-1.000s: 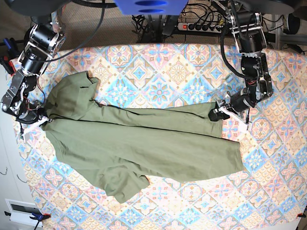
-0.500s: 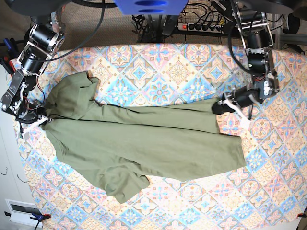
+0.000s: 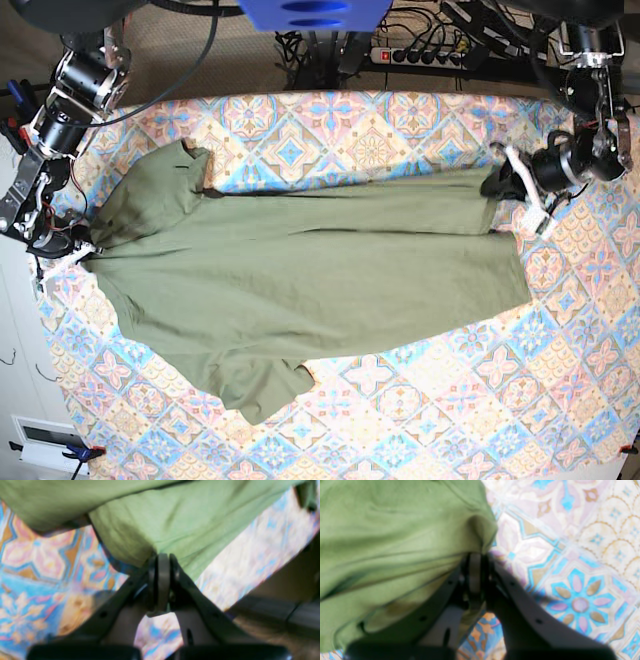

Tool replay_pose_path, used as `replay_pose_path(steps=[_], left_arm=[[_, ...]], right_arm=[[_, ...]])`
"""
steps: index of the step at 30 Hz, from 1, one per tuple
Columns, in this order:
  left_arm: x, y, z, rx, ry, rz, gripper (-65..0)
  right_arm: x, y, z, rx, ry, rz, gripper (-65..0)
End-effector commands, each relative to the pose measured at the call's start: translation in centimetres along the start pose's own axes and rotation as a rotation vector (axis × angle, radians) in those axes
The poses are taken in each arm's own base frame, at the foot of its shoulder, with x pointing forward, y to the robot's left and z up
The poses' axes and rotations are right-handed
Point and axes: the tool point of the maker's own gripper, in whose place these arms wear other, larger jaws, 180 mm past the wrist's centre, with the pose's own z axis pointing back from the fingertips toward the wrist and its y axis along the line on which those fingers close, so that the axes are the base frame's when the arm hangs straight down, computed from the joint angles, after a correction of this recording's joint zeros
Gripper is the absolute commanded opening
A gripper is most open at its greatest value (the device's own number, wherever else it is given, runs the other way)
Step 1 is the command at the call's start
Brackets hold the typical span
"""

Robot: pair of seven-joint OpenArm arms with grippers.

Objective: Layout the t-shirt on the table in an organized manner, then fold the t-shirt properly
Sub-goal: 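Drag the hem with the left gripper back toward the shirt's side edge, then release the collar with the right gripper and regrasp the collar edge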

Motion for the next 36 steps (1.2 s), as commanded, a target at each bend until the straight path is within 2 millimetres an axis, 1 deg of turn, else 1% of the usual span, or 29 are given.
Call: replay_pose_path(steps=[1, 4, 6, 8, 9, 11, 13, 15, 16, 18, 21, 24, 26, 27, 28, 29, 32, 33, 34, 36], left_arm=[[-0.3, 0.2, 0.6, 0.009, 0.039, -0.045, -65.0], [-3.0, -0.5, 0.2, -0.024, 0.180, -0.112, -65.0], [-4.5, -1.7, -0.4, -0.065, 0.240, -0.148, -65.0], [-6.7, -2.9, -0.6, -0.112, 0.307, -0.172, -65.0], [-7.5, -3.7, -0.8, -0.139, 0.324, -0.178, -65.0], [-8.8, -5.4, -1.0, -0.201, 0.361, -0.202, -65.0], [-10.4, -7.6, -1.1, -0.277, 0.415, -0.240, -65.0], [-10.8, -8.2, -1.0, -0.302, 0.436, -0.259, -65.0], [-10.4, -7.9, -1.0, -0.294, 0.419, -0.258, -65.0], [-8.1, -6.1, -1.0, -0.239, 0.343, -0.250, -65.0], [-5.3, -1.4, -0.2, -0.105, 0.229, -0.142, -65.0], [-3.5, 3.6, 1.4, 0.026, 0.142, -0.015, -64.8], [-2.9, 6.6, 2.5, 0.104, 0.099, 0.081, -56.9], [-2.8, 7.7, 2.9, 0.133, 0.092, 0.120, -52.3], [-2.7, 8.6, 3.3, 0.153, 0.087, 0.153, -45.9], [-2.6, 9.0, 3.5, 0.161, 0.088, 0.172, -40.1], [-3.3, 8.3, 2.9, 0.142, 0.109, 0.190, -29.0], [-3.5, 8.0, 2.5, 0.130, 0.122, 0.184, -28.1], [-3.8, 7.3, 1.9, 0.107, 0.145, 0.174, -28.7], [-4.4, 5.5, 0.8, 0.060, 0.193, 0.125, -32.6]], right_arm=[[2.5, -1.9, 1.5, -0.061, -0.058, 0.020, -63.0], [2.5, -2.9, 1.7, -0.108, -0.055, 0.043, -63.0], [2.6, -3.4, 1.9, -0.130, -0.059, 0.054, -63.0], [2.6, -3.8, 1.9, -0.154, -0.050, 0.067, -63.0], [2.5, -3.9, 1.9, -0.162, -0.045, 0.071, -63.0], [2.4, -4.2, 2.0, -0.177, -0.038, 0.079, -63.0], [2.3, -4.4, 2.1, -0.187, -0.032, 0.083, -63.0], [2.4, -5.0, 2.4, -0.199, -0.032, 0.086, -63.0], [2.4, -5.1, 2.5, -0.201, -0.030, 0.087, -63.0], [2.3, -5.1, 2.5, -0.203, -0.029, 0.087, -63.0], [2.3, -5.2, 2.5, -0.203, -0.028, 0.087, -63.0], [2.3, -5.2, 2.5, -0.203, -0.028, 0.087, -63.0], [2.3, -5.2, 2.5, -0.203, -0.028, 0.087, -63.0], [2.3, -5.2, 2.5, -0.203, -0.028, 0.087, -63.0], [2.3, -5.2, 2.5, -0.203, -0.028, 0.087, -63.0], [2.3, -5.2, 2.5, -0.203, -0.028, 0.087, -63.0], [2.3, -5.1, 2.4, -0.201, -0.027, 0.087, -63.0], [2.3, -5.1, 2.4, -0.201, -0.027, 0.087, -63.0], [2.3, -5.1, 2.4, -0.201, -0.027, 0.087, -63.0], [2.5, -5.0, 2.6, -0.200, -0.035, 0.088, -62.9]])
